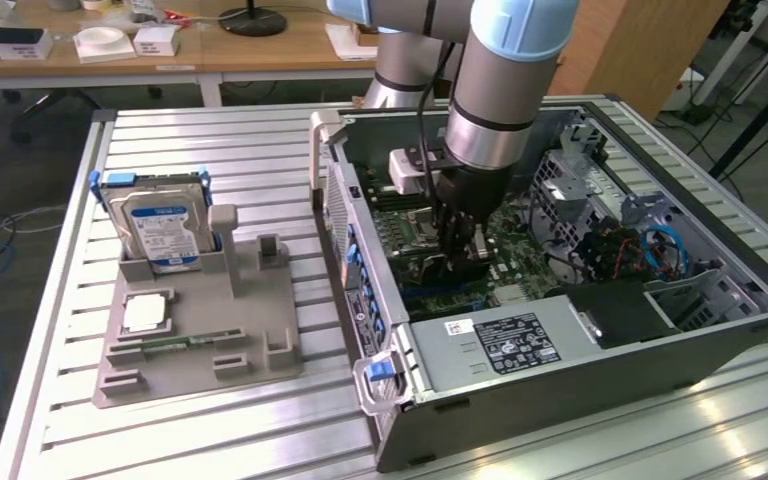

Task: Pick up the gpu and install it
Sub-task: 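Insert the gpu into the slot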

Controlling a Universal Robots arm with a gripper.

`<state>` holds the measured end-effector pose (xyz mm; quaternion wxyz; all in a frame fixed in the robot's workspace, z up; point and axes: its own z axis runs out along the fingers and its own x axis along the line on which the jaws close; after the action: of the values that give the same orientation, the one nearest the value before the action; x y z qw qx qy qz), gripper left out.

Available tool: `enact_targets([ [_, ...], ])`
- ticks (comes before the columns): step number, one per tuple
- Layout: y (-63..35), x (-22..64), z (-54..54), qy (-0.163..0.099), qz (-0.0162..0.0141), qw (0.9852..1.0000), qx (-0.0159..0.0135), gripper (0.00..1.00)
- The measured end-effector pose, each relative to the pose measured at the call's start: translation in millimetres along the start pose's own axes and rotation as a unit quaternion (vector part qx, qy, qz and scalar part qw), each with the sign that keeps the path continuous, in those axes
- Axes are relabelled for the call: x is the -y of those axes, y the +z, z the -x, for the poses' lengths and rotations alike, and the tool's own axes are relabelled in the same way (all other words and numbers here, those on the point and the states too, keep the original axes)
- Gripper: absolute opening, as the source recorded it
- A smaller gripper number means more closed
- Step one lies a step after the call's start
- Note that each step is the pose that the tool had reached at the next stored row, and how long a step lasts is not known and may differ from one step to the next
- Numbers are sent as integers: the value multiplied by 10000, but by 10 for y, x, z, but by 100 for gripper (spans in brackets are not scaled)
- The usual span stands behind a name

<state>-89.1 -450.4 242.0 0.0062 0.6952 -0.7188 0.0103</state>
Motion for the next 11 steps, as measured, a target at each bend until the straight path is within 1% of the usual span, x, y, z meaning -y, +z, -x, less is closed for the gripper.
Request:
enact_targets([
  [7,1,0,0,0,0,10000,1,26],
  [11,31,0,1,-1,-1,10000,-1,26],
])
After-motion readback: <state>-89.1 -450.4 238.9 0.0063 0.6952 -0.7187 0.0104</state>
